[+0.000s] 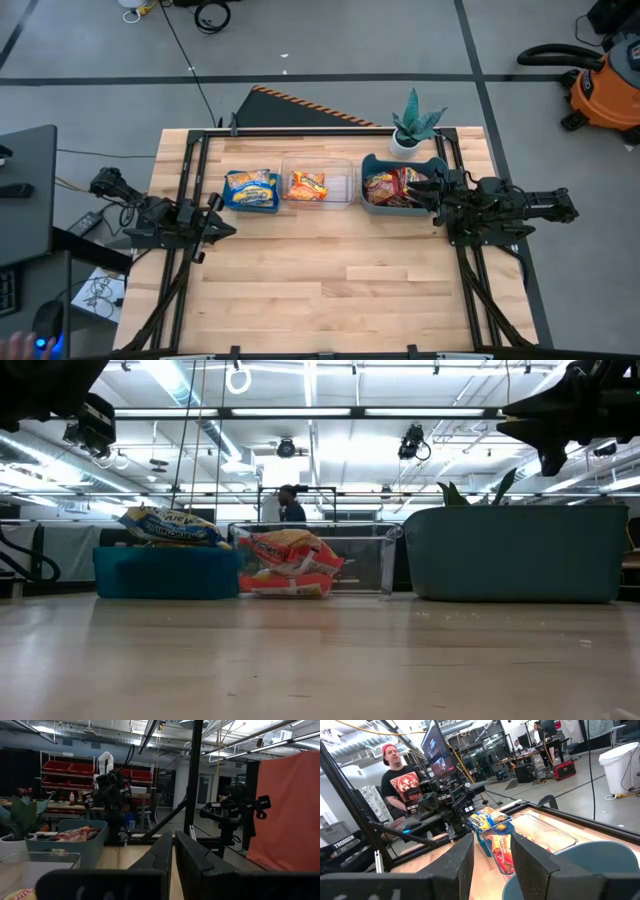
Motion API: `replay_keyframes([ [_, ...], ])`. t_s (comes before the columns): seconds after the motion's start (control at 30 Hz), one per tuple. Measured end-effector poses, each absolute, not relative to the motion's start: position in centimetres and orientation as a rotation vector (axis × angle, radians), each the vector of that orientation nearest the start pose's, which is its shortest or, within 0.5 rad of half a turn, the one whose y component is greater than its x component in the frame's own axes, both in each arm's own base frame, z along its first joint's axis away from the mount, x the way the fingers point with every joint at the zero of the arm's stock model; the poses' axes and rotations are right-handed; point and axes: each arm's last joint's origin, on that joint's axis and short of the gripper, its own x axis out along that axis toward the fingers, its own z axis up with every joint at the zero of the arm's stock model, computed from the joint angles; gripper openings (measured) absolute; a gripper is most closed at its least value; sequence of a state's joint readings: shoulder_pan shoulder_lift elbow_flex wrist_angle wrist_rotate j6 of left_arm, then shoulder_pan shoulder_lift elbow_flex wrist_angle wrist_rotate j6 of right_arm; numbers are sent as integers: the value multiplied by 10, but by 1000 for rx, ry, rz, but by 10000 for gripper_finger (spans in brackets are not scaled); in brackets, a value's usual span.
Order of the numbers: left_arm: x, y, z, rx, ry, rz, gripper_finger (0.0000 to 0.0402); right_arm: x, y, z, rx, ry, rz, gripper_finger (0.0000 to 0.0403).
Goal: Sort Maruchan noodles
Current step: Return to Home Position
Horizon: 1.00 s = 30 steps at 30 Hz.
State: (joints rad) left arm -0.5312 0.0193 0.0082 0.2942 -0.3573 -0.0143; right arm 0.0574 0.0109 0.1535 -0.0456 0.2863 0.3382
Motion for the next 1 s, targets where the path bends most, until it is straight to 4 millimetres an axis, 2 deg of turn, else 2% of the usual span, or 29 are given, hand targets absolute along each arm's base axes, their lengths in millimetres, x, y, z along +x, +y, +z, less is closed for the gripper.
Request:
replay_keyframes([
  [1.0, 86, -39, 191, -130, -242, -175, 27, 85, -3, 210, 353, -134, -210, 135],
])
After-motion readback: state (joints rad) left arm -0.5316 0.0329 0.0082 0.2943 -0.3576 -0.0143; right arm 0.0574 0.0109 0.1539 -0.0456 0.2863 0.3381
